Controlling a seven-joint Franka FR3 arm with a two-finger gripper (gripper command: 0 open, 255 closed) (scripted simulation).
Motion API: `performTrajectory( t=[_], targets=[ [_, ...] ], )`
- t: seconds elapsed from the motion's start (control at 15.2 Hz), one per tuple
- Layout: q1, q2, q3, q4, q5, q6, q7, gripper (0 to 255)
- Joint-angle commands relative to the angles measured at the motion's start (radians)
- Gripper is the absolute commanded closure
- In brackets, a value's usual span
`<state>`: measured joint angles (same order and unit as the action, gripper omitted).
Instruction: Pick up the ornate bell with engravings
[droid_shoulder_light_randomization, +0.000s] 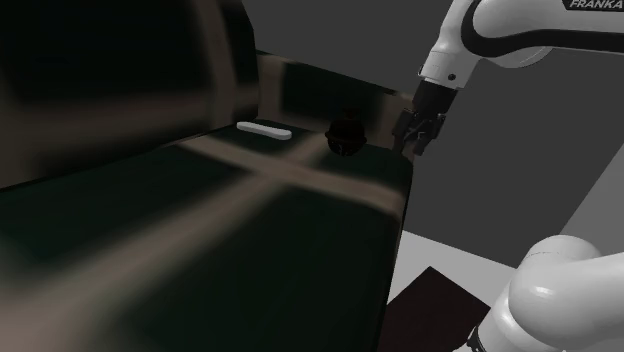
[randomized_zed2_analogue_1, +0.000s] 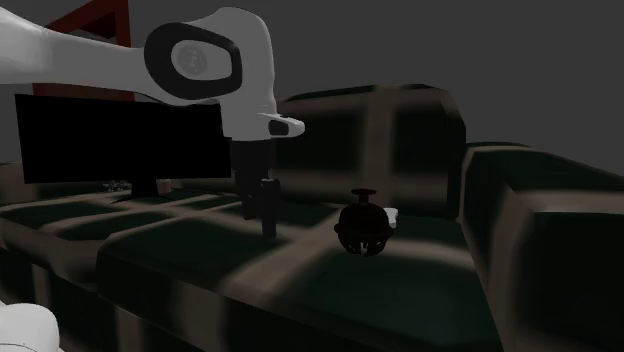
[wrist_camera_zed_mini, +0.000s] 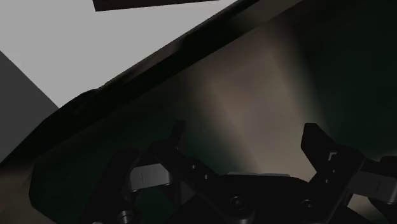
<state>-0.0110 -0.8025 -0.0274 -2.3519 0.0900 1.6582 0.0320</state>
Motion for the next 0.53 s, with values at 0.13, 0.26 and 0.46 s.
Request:
performTrajectory(
  t=[0.13,0.26,0.46],
  targets=[
    [-0.001,0.083,-0.004,0.07,-0.013,0.012,-0.012,0],
    [-0.001,0.164,-0.008,0.143,-0.025,0.019,-0.023,0],
    [-0.001,0.283,-0.012,0.262,-0.042,0.02,-0.038,0]
  ],
)
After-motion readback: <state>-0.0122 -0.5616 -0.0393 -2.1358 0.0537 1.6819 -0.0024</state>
